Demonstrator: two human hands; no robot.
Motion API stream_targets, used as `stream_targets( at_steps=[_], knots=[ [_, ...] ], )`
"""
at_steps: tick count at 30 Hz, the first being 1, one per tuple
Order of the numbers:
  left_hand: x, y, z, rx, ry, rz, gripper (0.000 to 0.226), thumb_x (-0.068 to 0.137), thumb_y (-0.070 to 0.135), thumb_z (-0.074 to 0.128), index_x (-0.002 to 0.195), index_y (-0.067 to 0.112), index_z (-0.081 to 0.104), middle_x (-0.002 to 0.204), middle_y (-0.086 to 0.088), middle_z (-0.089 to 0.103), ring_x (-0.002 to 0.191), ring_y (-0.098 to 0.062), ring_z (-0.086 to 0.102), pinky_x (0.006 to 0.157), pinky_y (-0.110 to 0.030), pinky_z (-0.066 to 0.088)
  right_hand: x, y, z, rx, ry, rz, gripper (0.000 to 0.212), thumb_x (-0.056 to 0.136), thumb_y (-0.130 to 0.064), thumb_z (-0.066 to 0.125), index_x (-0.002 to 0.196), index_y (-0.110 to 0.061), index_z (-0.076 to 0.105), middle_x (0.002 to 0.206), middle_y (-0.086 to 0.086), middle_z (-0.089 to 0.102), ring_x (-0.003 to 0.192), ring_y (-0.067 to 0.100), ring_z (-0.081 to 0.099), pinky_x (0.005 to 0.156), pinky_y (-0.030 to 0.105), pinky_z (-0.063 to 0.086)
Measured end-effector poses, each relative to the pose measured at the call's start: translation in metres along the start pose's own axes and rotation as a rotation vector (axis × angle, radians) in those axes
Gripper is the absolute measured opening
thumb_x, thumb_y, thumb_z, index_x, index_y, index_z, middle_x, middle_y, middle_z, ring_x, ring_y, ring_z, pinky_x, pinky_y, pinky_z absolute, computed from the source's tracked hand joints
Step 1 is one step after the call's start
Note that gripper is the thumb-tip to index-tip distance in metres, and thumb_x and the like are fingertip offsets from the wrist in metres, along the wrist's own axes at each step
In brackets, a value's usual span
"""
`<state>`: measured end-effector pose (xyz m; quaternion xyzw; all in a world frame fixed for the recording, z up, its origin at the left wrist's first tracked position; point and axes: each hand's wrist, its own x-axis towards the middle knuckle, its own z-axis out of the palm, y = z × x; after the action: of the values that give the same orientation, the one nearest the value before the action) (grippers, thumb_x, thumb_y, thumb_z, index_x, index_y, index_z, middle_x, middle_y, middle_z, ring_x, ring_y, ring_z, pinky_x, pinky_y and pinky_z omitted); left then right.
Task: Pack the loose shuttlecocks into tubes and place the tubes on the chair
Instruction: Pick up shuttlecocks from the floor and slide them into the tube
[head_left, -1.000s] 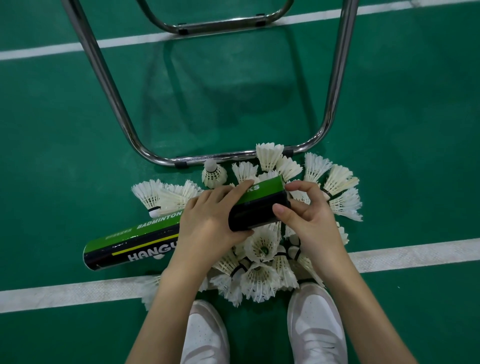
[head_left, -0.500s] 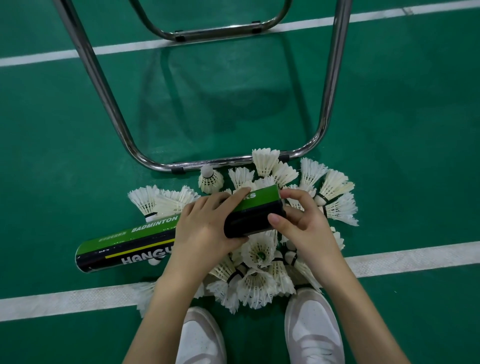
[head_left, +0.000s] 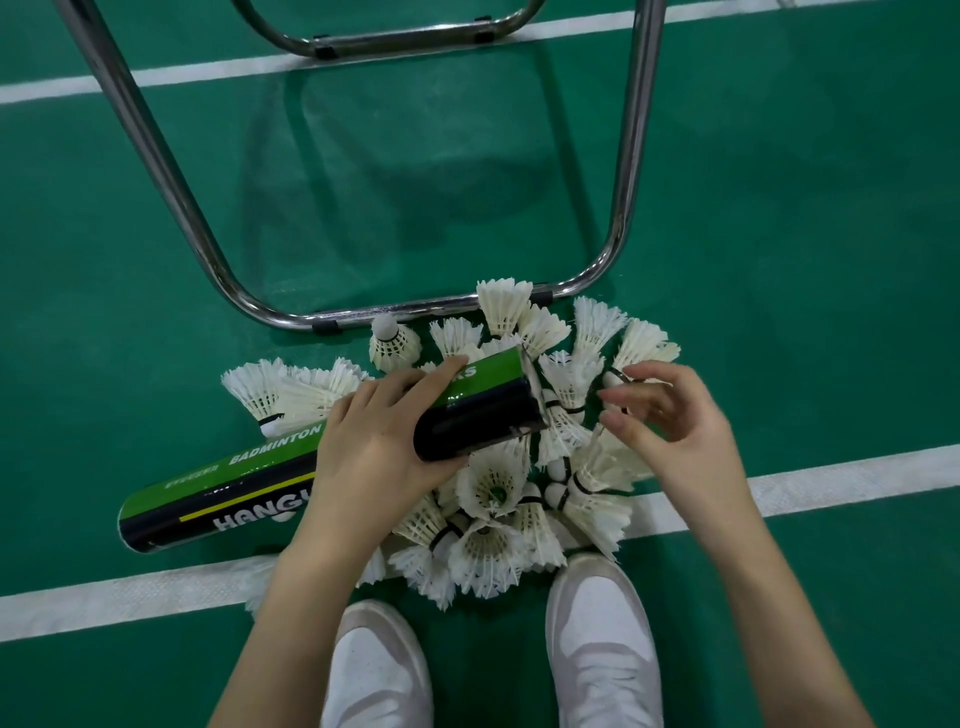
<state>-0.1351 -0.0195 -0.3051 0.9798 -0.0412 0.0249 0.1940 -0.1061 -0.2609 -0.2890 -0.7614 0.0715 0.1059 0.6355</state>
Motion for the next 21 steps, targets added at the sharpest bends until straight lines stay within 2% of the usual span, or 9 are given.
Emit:
stream_targets(
  at_steps=[4, 8, 12, 15, 21],
  knots=[
    [-0.001, 0.001, 0.003, 0.031, 0.03, 0.0, 0.081, 0.063, 0.035, 0.082, 0.136, 0.03, 0.046, 0.116, 0.0, 0.059, 0.104, -0.026, 0.055, 0.087, -0.038, 0.038, -0.001, 0.016, -0.016, -0.182, 0.037, 0.015, 0.036, 0.074, -0.015, 0.076, 0.095, -0.036, 0.055, 0.093, -0.008, 0.067, 0.096, 0.004, 0.061, 0.088, 0.02, 0.043],
    [-0.001, 0.0, 0.004, 0.028, 0.05, 0.002, 0.082, 0.062, 0.031, 0.084, 0.135, 0.028, 0.047, 0.115, -0.002, 0.06, 0.105, -0.027, 0.055, 0.089, -0.04, 0.038, -0.003, 0.03, -0.02, -0.313, 0.006, 0.042, 0.036, 0.072, -0.019, 0.078, 0.091, -0.038, 0.053, 0.095, -0.005, 0.063, 0.094, 0.006, 0.057, 0.08, 0.01, 0.039],
    [-0.002, 0.001, 0.005, 0.017, 0.04, 0.0, 0.081, 0.063, 0.032, 0.083, 0.136, 0.029, 0.046, 0.116, -0.002, 0.059, 0.106, -0.026, 0.054, 0.09, -0.038, 0.037, -0.003, 0.037, -0.018, -0.302, -0.016, 0.061, 0.029, 0.074, -0.022, 0.077, 0.093, -0.033, 0.057, 0.087, -0.008, 0.064, 0.089, 0.01, 0.059, 0.079, 0.018, 0.045],
    [-0.003, 0.001, 0.005, 0.009, 0.036, 0.002, 0.081, 0.064, 0.032, 0.083, 0.136, 0.029, 0.046, 0.116, -0.001, 0.058, 0.106, -0.024, 0.052, 0.09, -0.037, 0.036, -0.002, 0.037, -0.015, -0.319, -0.045, 0.07, 0.02, 0.077, -0.029, 0.073, 0.093, -0.027, 0.061, 0.081, -0.008, 0.065, 0.081, 0.005, 0.06, 0.079, 0.027, 0.049],
    [-0.003, -0.001, 0.005, 0.024, 0.028, 0.007, 0.079, 0.064, 0.032, 0.083, 0.135, 0.028, 0.048, 0.115, -0.002, 0.059, 0.104, -0.025, 0.054, 0.089, -0.038, 0.037, -0.005, 0.038, -0.009, -0.411, -0.107, 0.101, 0.017, 0.074, -0.029, 0.077, 0.084, -0.026, 0.064, 0.078, -0.01, 0.065, 0.077, 0.004, 0.059, 0.073, 0.023, 0.047]
  ],
)
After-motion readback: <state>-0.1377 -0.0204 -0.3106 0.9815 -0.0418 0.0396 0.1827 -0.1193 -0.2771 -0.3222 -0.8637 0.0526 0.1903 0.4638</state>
